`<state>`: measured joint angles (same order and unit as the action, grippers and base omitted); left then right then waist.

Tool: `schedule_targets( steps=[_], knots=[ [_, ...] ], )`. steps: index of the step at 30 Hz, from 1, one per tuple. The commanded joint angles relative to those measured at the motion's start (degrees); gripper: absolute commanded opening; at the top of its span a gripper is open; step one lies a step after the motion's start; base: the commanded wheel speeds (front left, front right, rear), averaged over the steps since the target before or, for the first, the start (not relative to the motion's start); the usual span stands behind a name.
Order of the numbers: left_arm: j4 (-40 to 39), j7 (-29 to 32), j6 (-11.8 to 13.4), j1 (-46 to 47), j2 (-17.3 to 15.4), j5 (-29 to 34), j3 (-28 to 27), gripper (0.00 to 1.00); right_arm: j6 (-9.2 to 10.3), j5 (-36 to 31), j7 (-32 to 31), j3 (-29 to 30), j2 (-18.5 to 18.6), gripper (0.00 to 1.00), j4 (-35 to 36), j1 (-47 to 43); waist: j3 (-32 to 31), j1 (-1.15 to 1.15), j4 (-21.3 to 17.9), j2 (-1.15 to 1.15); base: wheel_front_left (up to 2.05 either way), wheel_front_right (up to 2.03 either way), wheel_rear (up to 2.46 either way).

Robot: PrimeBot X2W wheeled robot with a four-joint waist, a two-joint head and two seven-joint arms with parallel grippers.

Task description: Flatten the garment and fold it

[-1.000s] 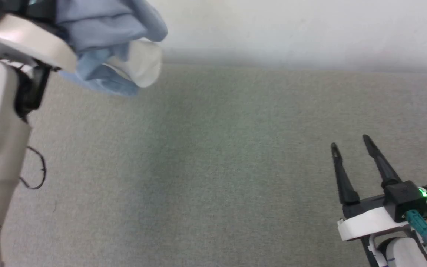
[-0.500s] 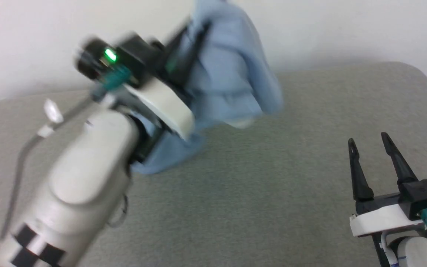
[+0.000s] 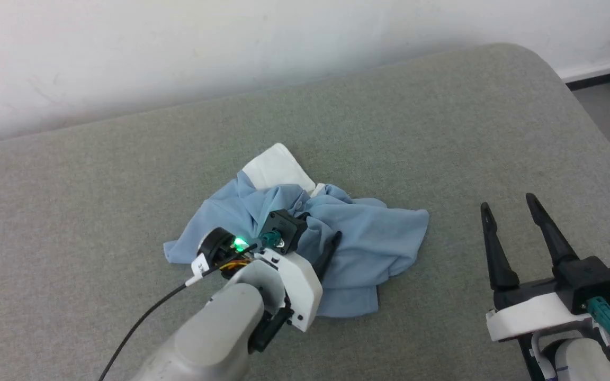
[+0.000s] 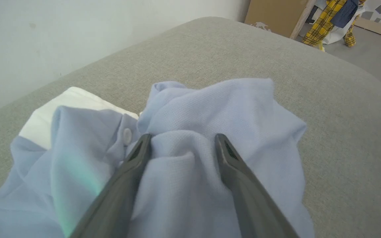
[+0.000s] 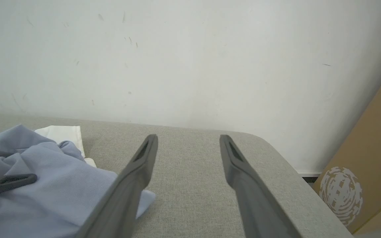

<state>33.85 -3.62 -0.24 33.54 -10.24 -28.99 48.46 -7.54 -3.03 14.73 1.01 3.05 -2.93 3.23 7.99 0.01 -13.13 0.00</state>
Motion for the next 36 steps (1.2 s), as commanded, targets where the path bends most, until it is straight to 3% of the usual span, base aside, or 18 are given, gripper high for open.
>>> schedule_targets(
  steps=[1,6,11,18,24,30,36],
  knots=[
    [0.54,-0.72,-0.15,-0.06,0.81,0.04,0.13,1.0,0.05,0.51,0.27,-0.12,-0.16,1.0,0.19,0.64,0.39,-0.01,0.05,0.0,0.0,0.0,0.0],
    [2.93,-5.35,-0.3,0.11,2.01,-0.53,-0.7,1.0,0.05,0.29,0.27,-0.34,-0.16,1.0,-0.66,-0.39,-2.01,-0.01,2.9,0.0,0.0,0.0,0.0],
    [0.47,-9.48,0.89,-0.67,1.18,-1.88,-3.78,1.0,0.05,-0.83,0.27,-0.34,-0.17,1.0,-2.16,-1.71,-6.06,-0.01,6.39,0.0,0.0,0.0,0.0],
    [-9.37,-11.2,5.68,-6.28,-5.56,-2.91,-11.3,1.0,0.05,-2.28,-0.87,-0.91,0.18,1.0,-2.52,-5.26,-10.65,-0.01,11.26,0.0,0.0,0.0,0.0],
    [-21.83,-11.35,10.34,-17.2,-10.64,-2.6,-20.41,1.0,0.05,-1.63,-1.71,-0.23,0.37,1.0,-1.97,-7.94,-12.07,-0.01,13.94,0.0,0.0,0.0,0.0],
    [-31.81,-11.37,12.52,-29.71,-9.72,1.51,-26.4,1.0,0.05,-0.62,-1.93,-0.85,0.13,1.0,-2.46,-9.04,-12.5,-0.01,15.41,0.0,0.0,0.0,0.0],
    [-34.73,-11.37,13.03,-37.27,-6.63,7.23,-28.69,1.0,0.05,-0.01,-1.88,-1.4,-0.05,1.0,-3.05,-9.28,-12.15,-0.01,15.86,0.0,0.0,0.0,0.0]
  ],
)
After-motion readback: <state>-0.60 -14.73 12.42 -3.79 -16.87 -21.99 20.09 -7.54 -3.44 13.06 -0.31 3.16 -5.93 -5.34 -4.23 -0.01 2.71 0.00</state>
